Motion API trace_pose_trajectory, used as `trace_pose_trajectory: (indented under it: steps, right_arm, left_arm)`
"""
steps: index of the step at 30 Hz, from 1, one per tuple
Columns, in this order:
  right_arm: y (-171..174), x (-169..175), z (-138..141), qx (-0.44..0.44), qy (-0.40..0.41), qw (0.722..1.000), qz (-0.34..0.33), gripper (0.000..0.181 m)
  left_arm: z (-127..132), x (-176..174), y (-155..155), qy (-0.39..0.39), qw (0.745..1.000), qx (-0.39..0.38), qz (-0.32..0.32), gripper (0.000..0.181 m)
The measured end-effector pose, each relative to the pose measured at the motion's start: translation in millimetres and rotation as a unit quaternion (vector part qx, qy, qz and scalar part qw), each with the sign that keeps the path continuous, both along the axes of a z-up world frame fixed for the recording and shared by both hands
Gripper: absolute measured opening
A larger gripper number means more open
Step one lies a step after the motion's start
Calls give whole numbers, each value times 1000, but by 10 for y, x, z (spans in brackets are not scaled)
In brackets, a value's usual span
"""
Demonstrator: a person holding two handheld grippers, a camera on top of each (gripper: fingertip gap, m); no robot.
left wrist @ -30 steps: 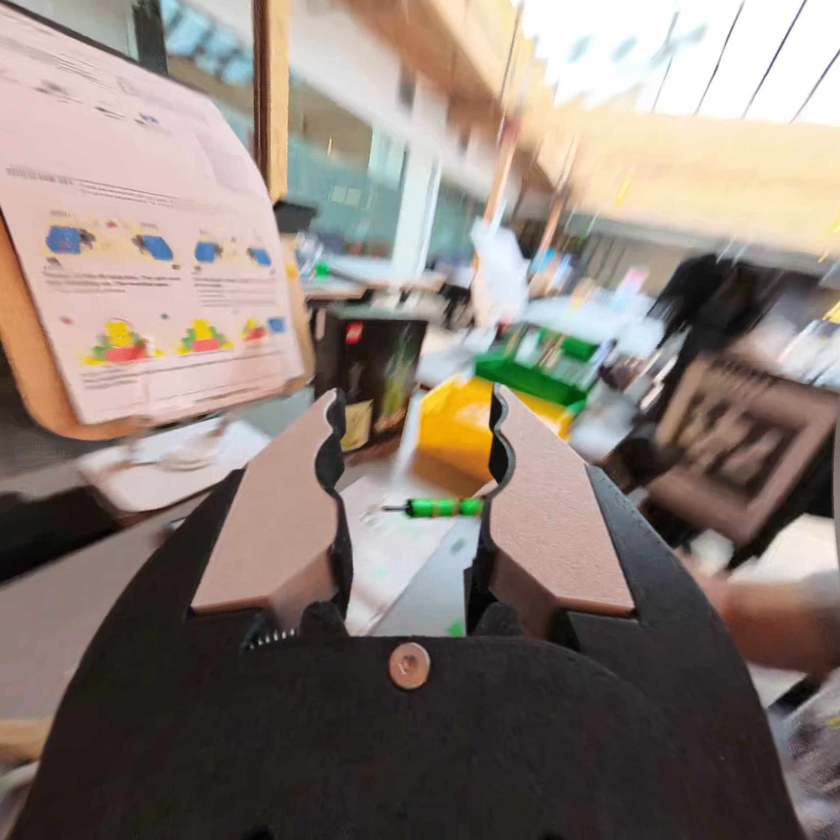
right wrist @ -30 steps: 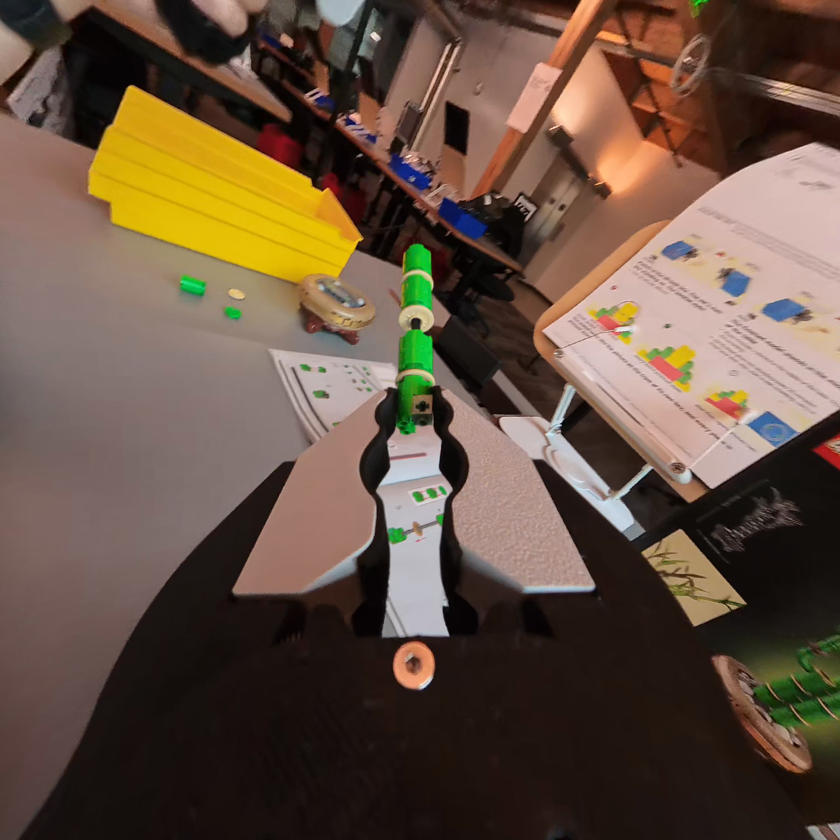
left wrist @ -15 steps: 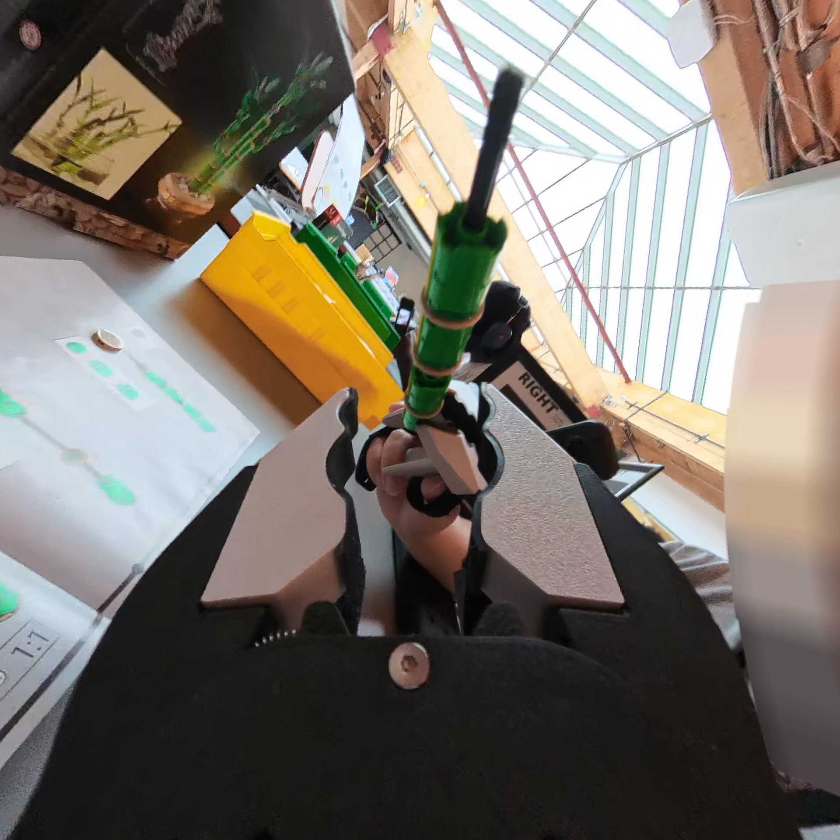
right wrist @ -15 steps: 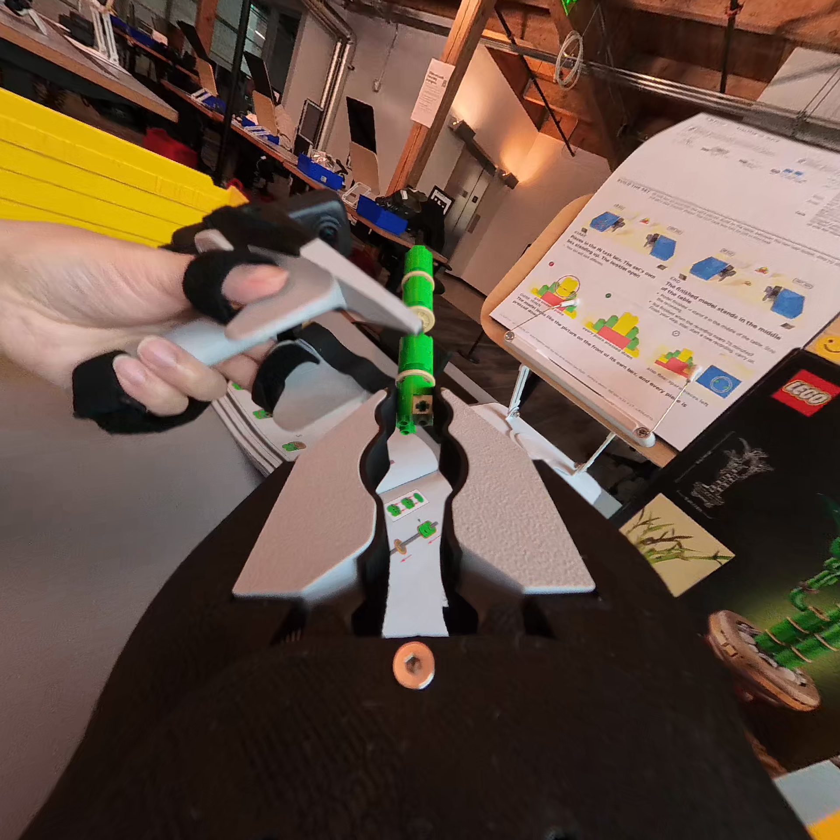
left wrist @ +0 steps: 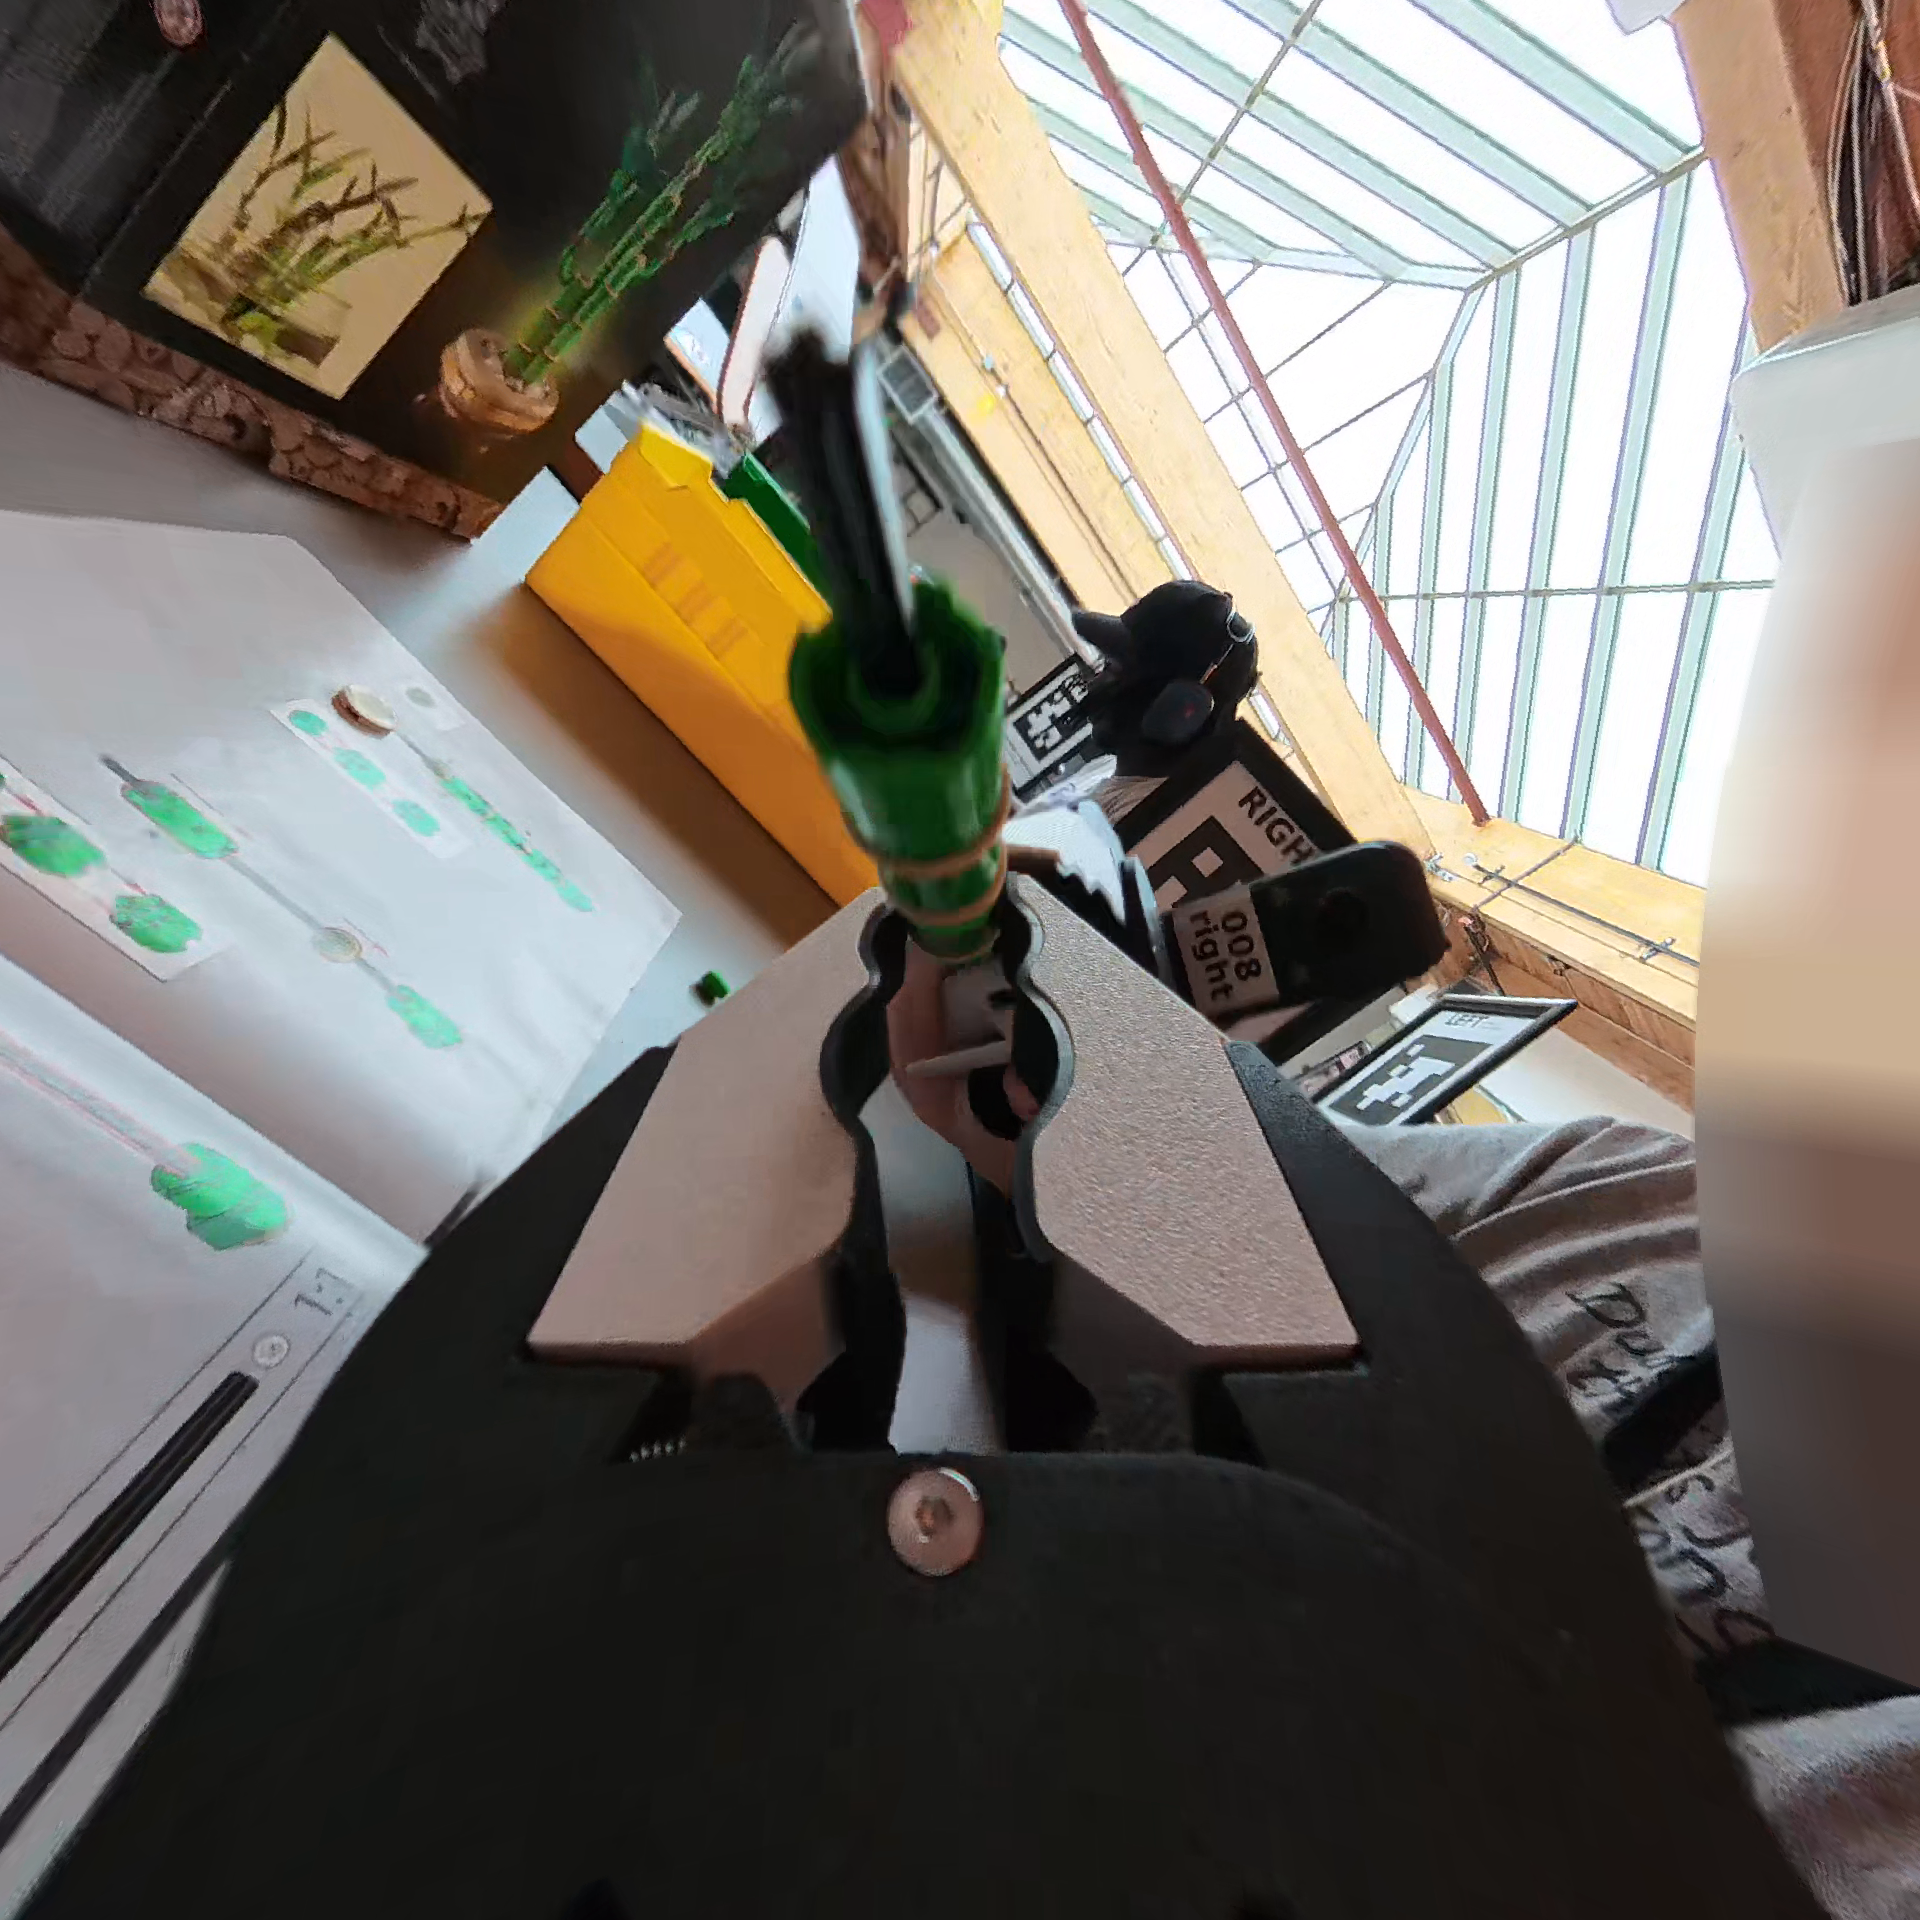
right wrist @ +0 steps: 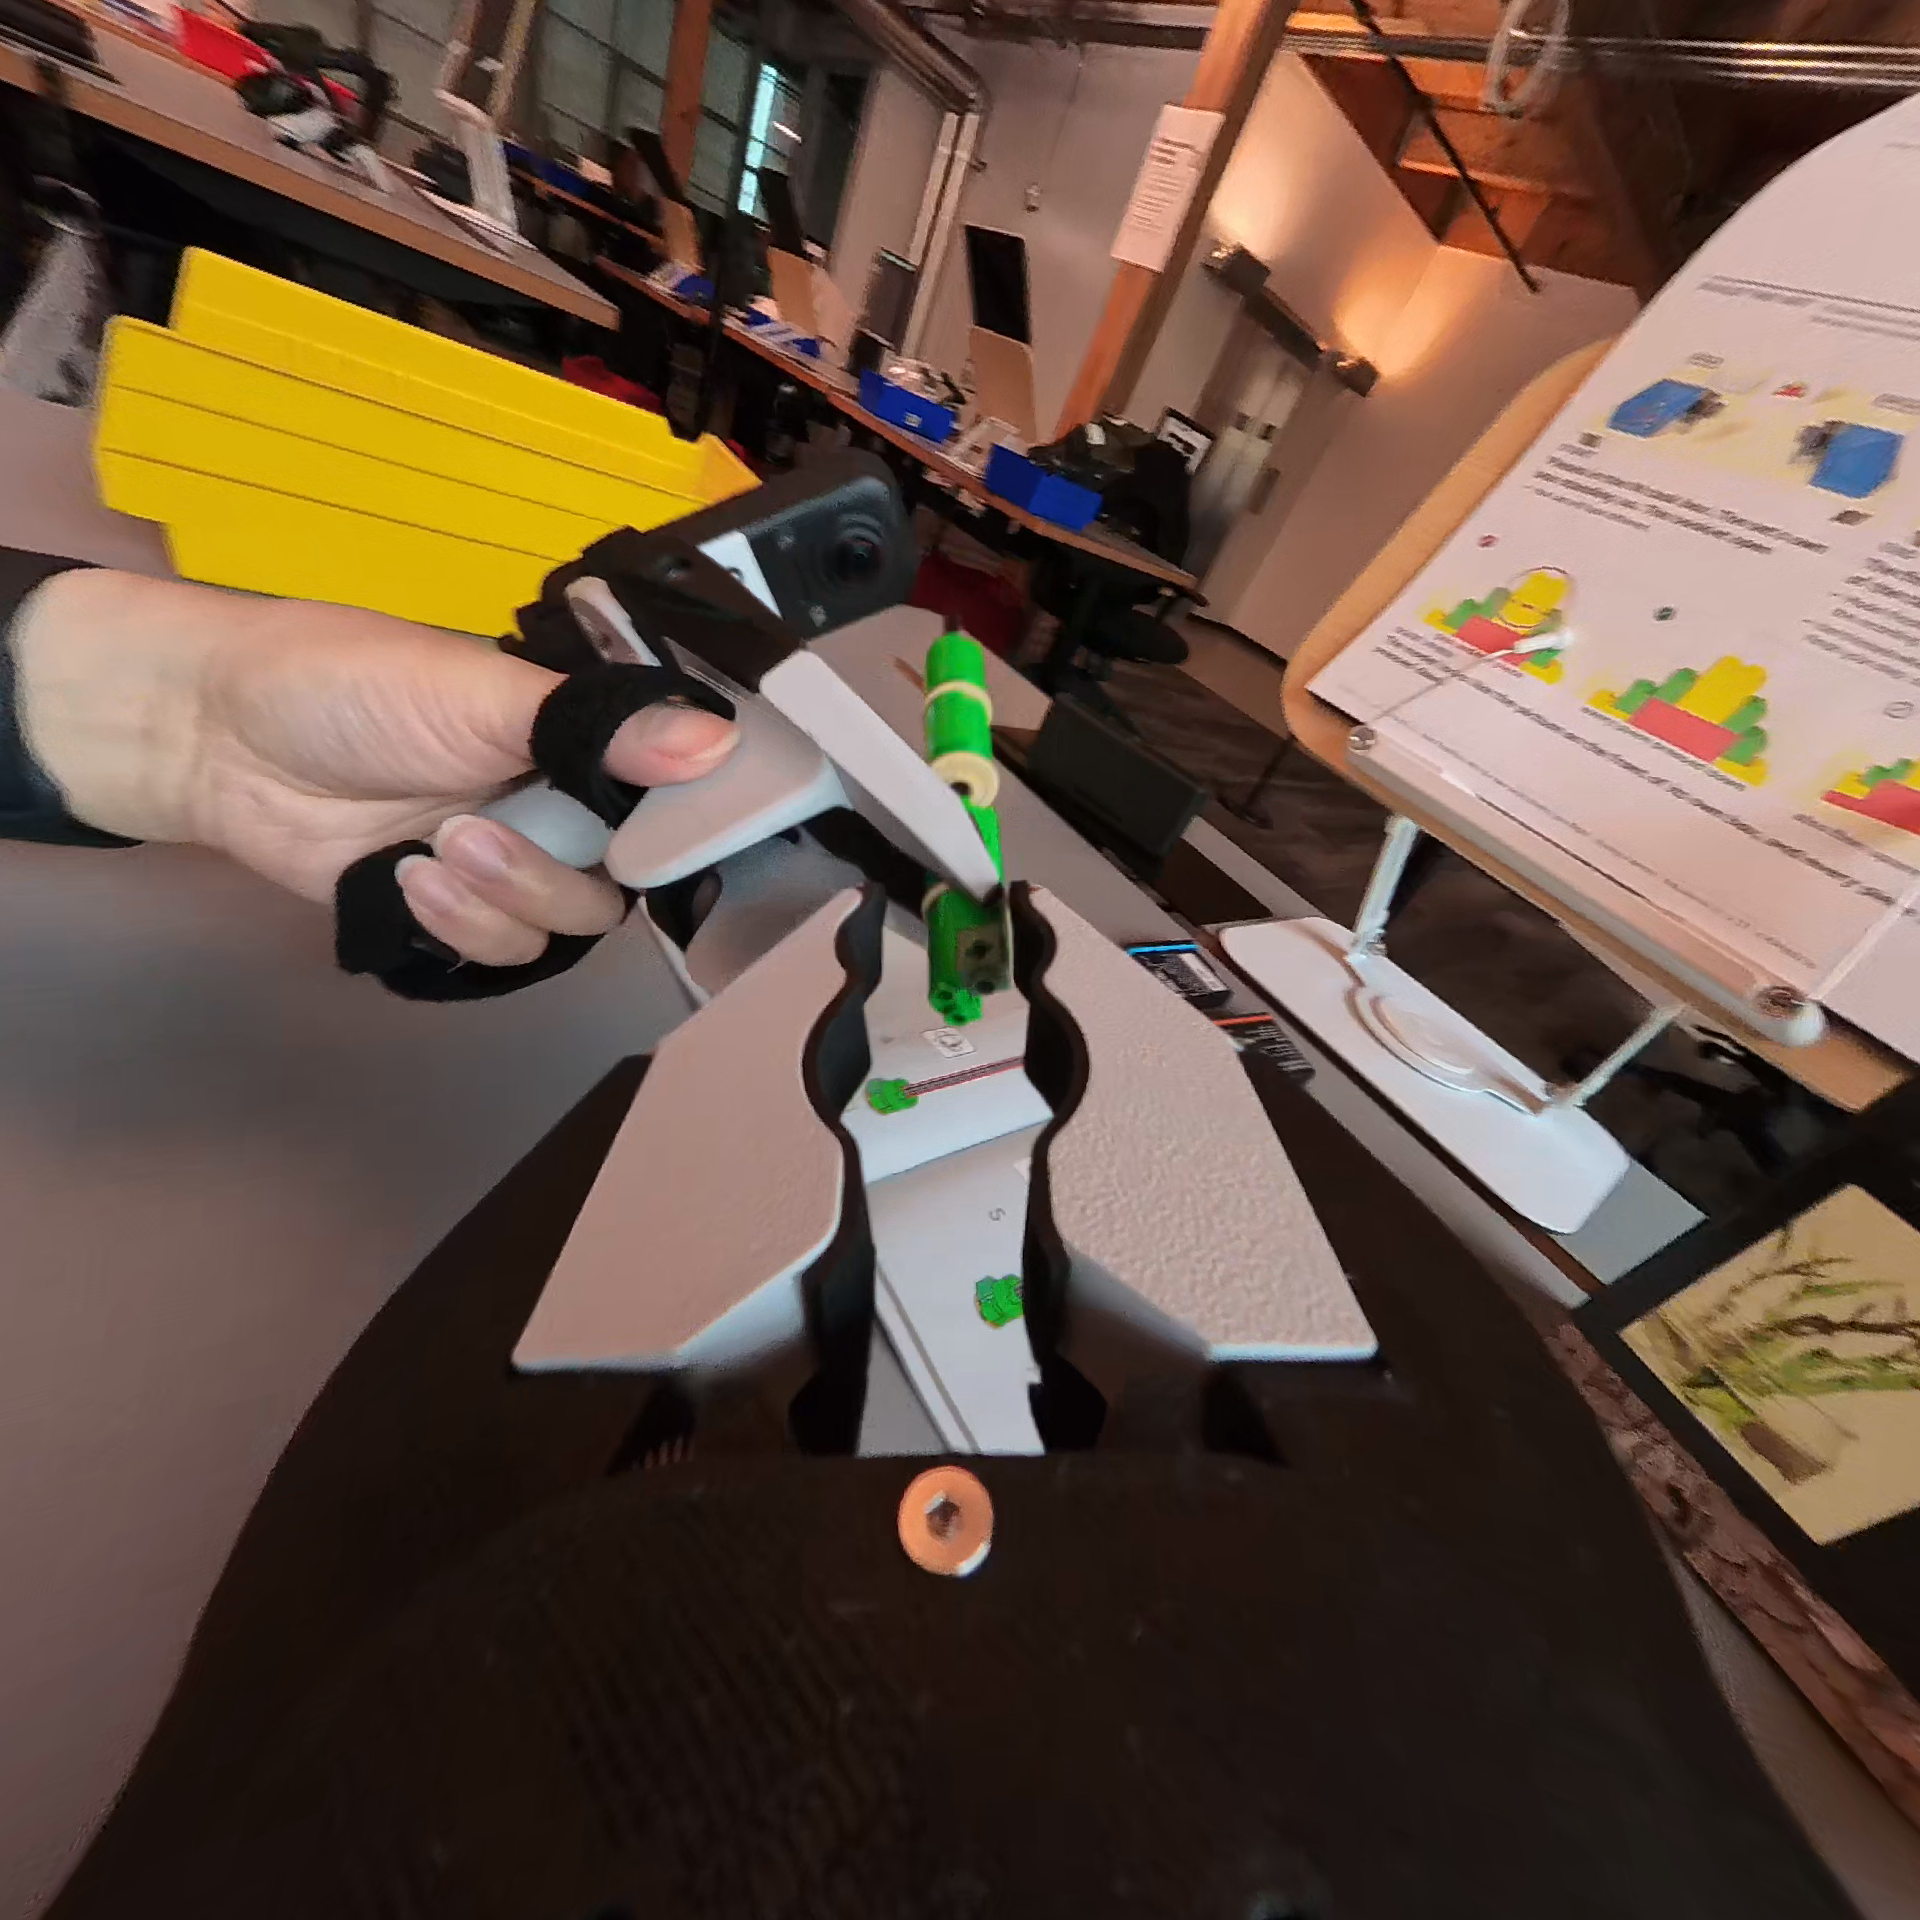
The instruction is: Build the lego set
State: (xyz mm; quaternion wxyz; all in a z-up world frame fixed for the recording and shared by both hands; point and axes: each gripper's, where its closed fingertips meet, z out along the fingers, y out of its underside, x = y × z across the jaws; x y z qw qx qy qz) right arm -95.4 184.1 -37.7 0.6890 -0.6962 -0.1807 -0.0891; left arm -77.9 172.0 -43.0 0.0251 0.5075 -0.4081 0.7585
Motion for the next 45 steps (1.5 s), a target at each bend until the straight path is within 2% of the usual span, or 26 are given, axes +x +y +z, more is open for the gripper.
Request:
trace_pose_trajectory:
  steps: [1, 6, 11, 15, 18, 20, 26, 36, 40, 43, 45]
  right_arm:
    - [-15, 12, -6, -3, 6, 1000, 8, 28]
    - [-286, -181, -148, -47, 1, 986, 158, 32]
    - [-355, -123, -348, -92, -9, 980, 177, 31]
    - [-319, -255, -505, -149, 37, 966, 206, 32]
    - [-225, -198, -574, -143, -11, 977, 156, 18]
    - [-180, -162, -558, -132, -14, 983, 129, 12]
    - [-137, -129, -569, -146, 52, 981, 114, 19]
    - [-130, -121, -529, -127, 67, 983, 115, 23]
    - [-159, -209, -535, -124, 29, 982, 141, 21]
    - [-181, -157, -467, -98, -13, 986, 133, 23]
    - [-199, -84, -423, -82, -29, 989, 121, 30]
  left_arm:
    - [-75, -17, -22, 15, 1000, 5, -11, 14]
    - [-304, -148, -172, 79, 993, 8, -91, 16]
    - [-500, -229, -204, 114, 982, 106, -108, 15]
    - [-516, -249, -215, 127, 980, 106, -111, 15]
    - [-571, -235, -196, 139, 978, 113, -103, 15]
    - [-561, -214, -166, 140, 981, 100, -93, 16]
    - [-549, -157, -74, 142, 985, 66, -69, 15]
    - [-468, -75, 14, 113, 992, 47, -22, 15]
    - [-477, -77, 10, 120, 992, 29, -29, 15]
    - [-515, -67, -9, 130, 991, 23, -30, 15]
    - [-526, -64, -32, 133, 990, 11, -34, 15]
